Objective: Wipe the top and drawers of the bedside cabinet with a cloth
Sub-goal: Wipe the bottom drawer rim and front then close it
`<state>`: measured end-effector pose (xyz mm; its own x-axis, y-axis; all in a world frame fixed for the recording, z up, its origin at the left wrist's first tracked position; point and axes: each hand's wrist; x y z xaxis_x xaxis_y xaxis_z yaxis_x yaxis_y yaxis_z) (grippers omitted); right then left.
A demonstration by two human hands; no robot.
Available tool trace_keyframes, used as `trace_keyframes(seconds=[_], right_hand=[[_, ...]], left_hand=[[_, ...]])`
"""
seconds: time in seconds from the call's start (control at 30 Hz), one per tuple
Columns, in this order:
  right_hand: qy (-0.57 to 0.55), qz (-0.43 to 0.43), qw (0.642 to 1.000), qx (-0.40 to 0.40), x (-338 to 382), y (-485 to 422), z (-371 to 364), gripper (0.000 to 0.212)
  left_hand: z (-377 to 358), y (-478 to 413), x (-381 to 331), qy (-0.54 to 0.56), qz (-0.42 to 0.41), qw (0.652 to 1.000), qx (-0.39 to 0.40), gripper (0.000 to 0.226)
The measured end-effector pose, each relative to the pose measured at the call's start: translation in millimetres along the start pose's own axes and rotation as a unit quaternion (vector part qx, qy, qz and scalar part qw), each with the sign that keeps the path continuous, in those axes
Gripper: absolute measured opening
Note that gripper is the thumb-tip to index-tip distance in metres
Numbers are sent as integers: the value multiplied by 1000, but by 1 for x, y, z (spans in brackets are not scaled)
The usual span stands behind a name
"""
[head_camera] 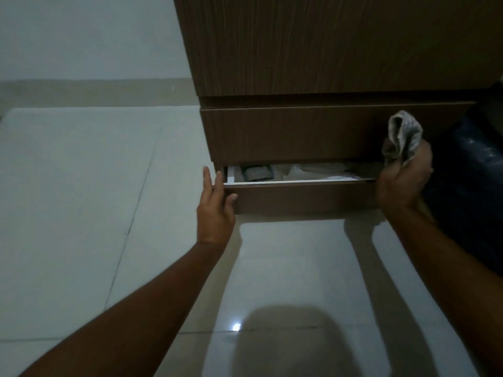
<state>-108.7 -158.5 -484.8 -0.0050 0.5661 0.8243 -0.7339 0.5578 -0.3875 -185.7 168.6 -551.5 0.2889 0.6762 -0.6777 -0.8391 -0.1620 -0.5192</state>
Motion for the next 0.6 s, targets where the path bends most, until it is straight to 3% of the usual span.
trace_keyframes(seconds=[0.2,0.3,0.4,0.5,0.6], right_hand=[[-33,154,970,188,72,93,-66,54],[51,224,936,267,81,133,-93,49],[171,268,908,273,77,151,-105,48],[205,281,901,257,79,158,-106,48],[194,296,903,245,70,149,-104,36]], left_hand=[[1,0,-1,3,-1,1000,-2,55],[2,-1,3,9,-8,1000,0,47],[1,-4,-3,49,30,998,0,62],[-1,-6,-6,73,63,995,1,79],[-2,-2,6,29,11,999,-21,71]])
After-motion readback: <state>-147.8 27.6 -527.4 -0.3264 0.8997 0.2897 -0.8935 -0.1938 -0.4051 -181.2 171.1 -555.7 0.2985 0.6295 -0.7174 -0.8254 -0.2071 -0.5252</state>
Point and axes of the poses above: each hand's wrist, its own y-axis away from the middle knuckle, its own z-axis out of the back of the hand, x = y × z, and after that the axes turned 9 degrees about -z, right-handed
